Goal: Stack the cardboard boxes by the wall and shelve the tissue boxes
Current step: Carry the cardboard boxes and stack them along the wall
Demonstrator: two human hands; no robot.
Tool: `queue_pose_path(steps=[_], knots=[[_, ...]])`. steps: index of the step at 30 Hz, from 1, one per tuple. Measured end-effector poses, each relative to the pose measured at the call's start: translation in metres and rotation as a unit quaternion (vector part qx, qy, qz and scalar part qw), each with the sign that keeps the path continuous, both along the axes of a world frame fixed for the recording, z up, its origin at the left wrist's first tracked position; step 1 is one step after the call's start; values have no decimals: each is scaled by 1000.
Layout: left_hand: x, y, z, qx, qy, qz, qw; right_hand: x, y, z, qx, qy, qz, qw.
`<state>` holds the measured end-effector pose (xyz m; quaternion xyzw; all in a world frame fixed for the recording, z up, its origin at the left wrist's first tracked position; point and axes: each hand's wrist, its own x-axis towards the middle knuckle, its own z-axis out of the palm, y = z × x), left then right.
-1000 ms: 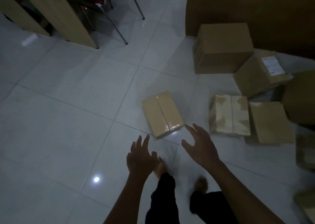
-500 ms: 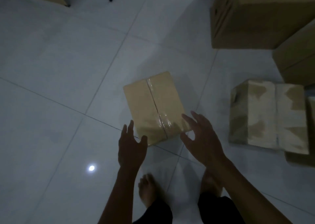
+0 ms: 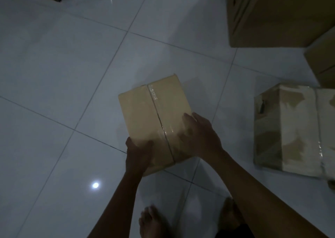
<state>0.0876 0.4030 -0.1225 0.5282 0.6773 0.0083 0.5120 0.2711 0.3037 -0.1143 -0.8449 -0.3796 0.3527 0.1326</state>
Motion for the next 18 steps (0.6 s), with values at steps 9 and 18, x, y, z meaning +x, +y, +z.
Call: queue_pose_path(steps=[9,18], knots=[[8,6,-10,-33,-19,74,997,3,13,-36,-81,93,-159,980],[13,24,80,-15,-67,73,995,34,-2,61,71,193,-304,930]])
